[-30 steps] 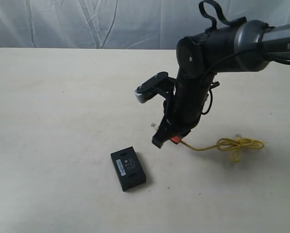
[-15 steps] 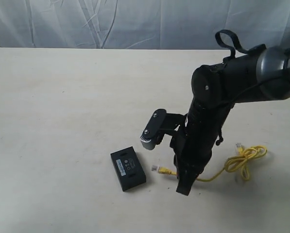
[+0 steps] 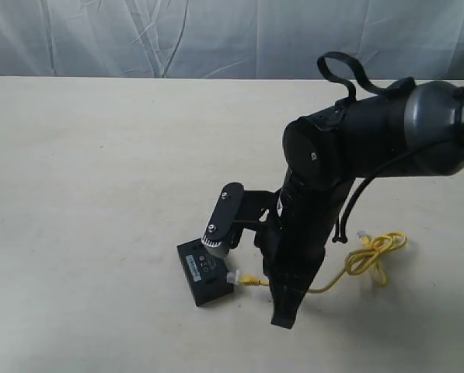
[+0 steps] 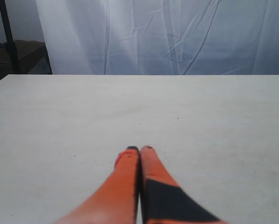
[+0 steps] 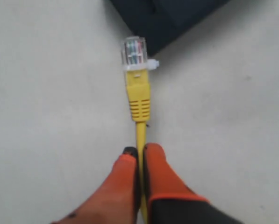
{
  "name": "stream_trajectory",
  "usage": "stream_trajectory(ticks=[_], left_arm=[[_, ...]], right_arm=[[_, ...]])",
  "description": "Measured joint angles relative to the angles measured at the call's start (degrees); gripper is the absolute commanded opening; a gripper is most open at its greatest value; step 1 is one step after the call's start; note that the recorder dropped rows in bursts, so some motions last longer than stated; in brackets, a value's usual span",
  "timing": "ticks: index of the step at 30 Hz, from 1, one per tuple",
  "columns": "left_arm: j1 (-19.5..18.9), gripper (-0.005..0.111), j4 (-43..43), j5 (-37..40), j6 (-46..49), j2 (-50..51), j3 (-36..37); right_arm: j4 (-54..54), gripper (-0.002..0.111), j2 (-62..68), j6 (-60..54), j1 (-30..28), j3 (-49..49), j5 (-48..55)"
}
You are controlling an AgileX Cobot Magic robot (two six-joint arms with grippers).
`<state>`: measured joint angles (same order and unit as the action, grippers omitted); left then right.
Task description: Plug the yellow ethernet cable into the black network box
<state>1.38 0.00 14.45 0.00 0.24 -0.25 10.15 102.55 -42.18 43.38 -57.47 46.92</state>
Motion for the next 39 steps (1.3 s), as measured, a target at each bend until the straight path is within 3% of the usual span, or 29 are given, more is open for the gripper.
stream_trajectory(ticks=[4, 11, 39], left_arm=[[0.0, 0.0, 0.0, 0.0, 0.0, 0.0, 0.0], [0.0, 0.0, 0.0, 0.0, 0.0, 0.0, 0.0], [0.0, 0.0, 0.0, 0.0, 0.0, 0.0, 0.0]], right_arm=[[-8.0, -0.001, -1.7, 7.2, 0.0, 0.0, 0.0], [-9.2, -0.001, 2.0, 9.3, 0.0, 0.0, -1.3], [3.2, -0.001, 2.9, 1.2, 0.1, 0.0, -5.0]])
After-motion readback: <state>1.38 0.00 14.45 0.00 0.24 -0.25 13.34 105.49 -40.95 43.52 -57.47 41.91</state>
